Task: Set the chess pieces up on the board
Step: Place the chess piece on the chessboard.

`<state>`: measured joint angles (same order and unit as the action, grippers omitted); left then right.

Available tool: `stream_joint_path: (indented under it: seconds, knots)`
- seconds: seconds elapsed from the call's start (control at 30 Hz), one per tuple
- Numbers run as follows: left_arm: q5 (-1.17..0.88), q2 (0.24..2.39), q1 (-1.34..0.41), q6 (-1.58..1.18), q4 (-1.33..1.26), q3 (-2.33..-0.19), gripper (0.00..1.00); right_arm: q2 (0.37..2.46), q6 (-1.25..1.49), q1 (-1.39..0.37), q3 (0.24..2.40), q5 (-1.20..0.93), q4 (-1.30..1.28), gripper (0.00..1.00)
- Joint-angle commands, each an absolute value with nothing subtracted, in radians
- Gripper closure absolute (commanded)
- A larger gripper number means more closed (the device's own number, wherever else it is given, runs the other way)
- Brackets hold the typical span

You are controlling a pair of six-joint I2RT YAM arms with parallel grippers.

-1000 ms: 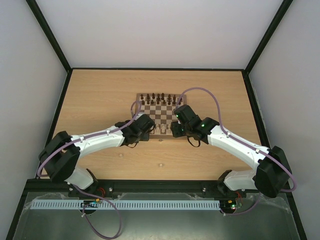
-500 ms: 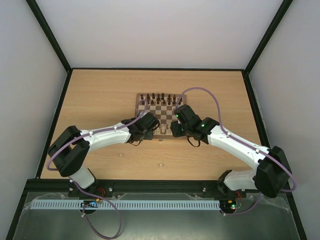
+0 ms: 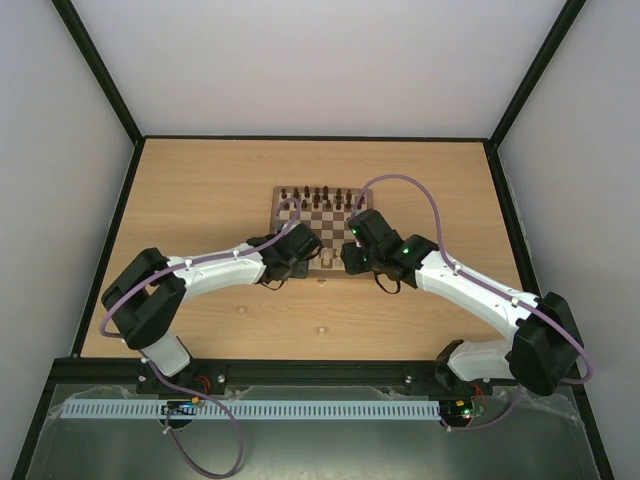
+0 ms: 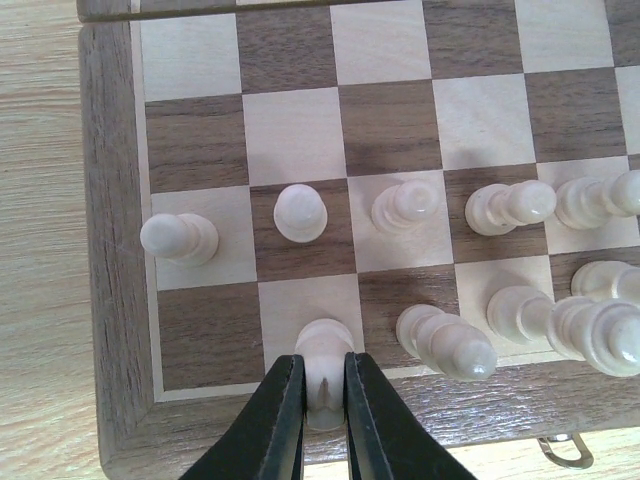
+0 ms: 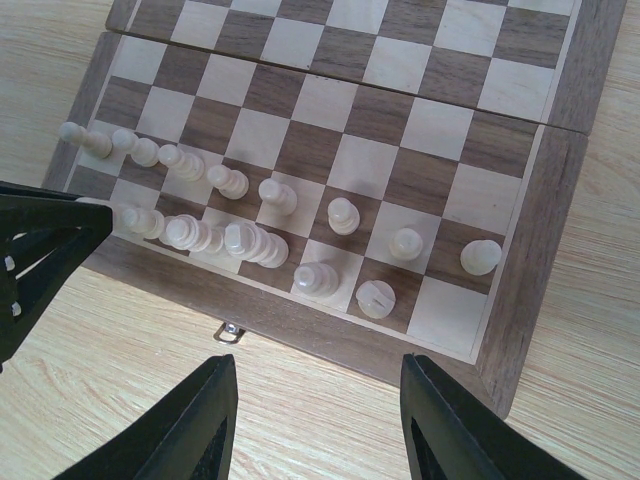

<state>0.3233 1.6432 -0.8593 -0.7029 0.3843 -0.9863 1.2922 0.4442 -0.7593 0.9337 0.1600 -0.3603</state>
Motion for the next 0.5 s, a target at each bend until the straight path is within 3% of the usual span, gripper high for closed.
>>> stream_joint_path:
  seconds: [0.0, 0.1, 0.2, 0.47]
  knots:
    - [0.339, 1.664, -0.86, -0.695, 0.393, -1.006, 0.92, 1.297, 0.431, -0.757, 0.921, 0.155, -0.365, 0.54]
    - [0.341, 1.667, -0.858, -0.697, 0.395, -1.005, 0.9, 1.298, 0.431, -0.756, 0.922, 0.154, -0.364, 0.54]
    - [0.344, 1.669, -0.858, -0.702, 0.395, -1.002, 0.81, 1.299, 0.431, -0.756, 0.92, 0.155, -0.364, 0.54]
    - [0.353, 1.653, -0.858, -0.711, 0.393, -0.991, 0.76, 1.3, 0.43, -0.757, 0.919, 0.149, -0.363, 0.54]
